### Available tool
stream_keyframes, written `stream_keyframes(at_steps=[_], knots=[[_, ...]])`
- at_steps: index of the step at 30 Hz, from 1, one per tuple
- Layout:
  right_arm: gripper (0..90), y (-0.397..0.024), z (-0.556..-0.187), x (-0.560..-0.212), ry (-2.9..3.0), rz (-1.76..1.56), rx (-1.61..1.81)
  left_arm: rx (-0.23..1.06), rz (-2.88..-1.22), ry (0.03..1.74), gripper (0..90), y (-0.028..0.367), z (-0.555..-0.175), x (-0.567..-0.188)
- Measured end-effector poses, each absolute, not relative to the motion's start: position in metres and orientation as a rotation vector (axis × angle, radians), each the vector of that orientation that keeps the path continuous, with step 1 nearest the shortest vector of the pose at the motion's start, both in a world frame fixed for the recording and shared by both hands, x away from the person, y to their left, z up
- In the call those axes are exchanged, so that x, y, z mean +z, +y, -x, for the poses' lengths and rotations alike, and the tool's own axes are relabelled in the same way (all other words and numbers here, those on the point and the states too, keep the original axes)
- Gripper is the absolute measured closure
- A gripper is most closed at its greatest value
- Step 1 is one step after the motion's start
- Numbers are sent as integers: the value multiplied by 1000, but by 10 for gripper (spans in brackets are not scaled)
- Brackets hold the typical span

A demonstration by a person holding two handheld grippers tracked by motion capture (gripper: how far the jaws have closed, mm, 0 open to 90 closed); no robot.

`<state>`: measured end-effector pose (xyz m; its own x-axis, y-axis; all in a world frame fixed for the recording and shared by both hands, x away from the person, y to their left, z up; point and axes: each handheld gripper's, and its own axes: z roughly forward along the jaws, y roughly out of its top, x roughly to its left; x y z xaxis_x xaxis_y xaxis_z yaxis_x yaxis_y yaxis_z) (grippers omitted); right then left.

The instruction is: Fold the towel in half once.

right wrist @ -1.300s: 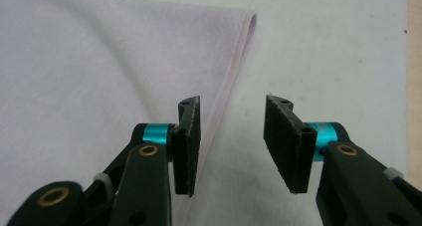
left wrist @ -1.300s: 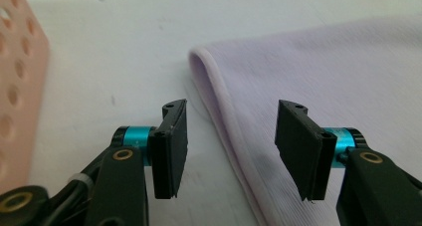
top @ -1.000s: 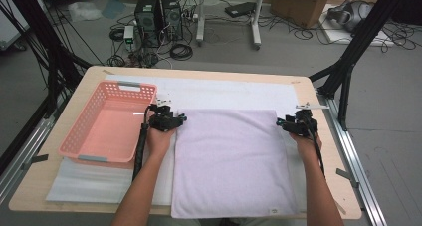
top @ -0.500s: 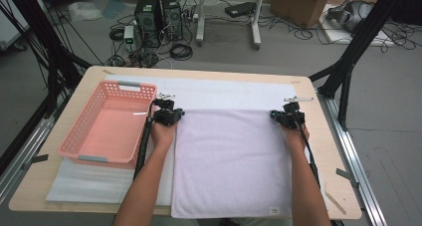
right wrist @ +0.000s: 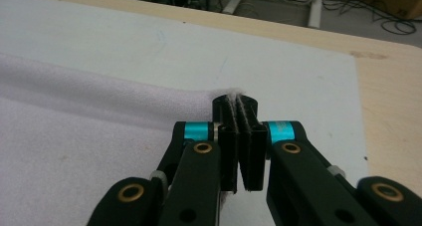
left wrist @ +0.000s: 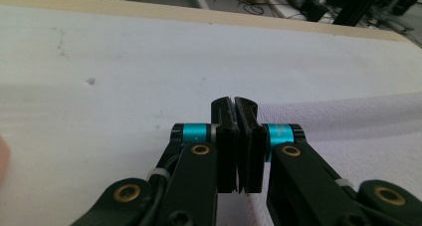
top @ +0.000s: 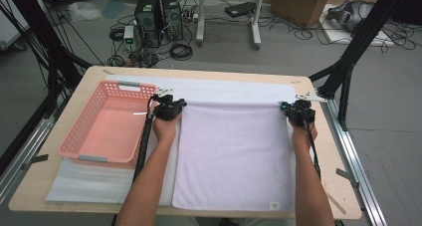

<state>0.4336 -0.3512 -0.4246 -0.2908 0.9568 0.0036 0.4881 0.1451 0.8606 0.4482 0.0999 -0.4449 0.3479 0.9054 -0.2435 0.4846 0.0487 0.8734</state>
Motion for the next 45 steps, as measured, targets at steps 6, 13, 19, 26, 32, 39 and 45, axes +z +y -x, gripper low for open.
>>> stream_keyframes(at_steps=[6, 13, 19, 26, 32, 39, 45], knots=[[615, -353, -434, -427, 1869, -1459, 1065, 444, -1616, 1239, 625, 103, -447, -447], [441, -359, -418, -418, 1925, -1424, 1131, 374, -1688, 1163, 429, 100, -437, -437], [269, -364, -403, -409, 2009, -1398, 1168, 330, -1692, 1093, 232, 99, -426, -423], [245, -368, -382, -397, 2041, -1283, 1221, 316, -1669, 959, 162, 98, -402, -412], [211, -379, -359, -404, 2032, -1288, 1238, 308, -1666, 908, 167, 102, -385, -408], [207, -382, -345, -411, 2042, -1263, 1232, 312, -1683, 915, 174, 107, -380, -413], [207, -377, -346, -412, 2052, -1258, 1227, 321, -1691, 917, 169, 109, -379, -412]])
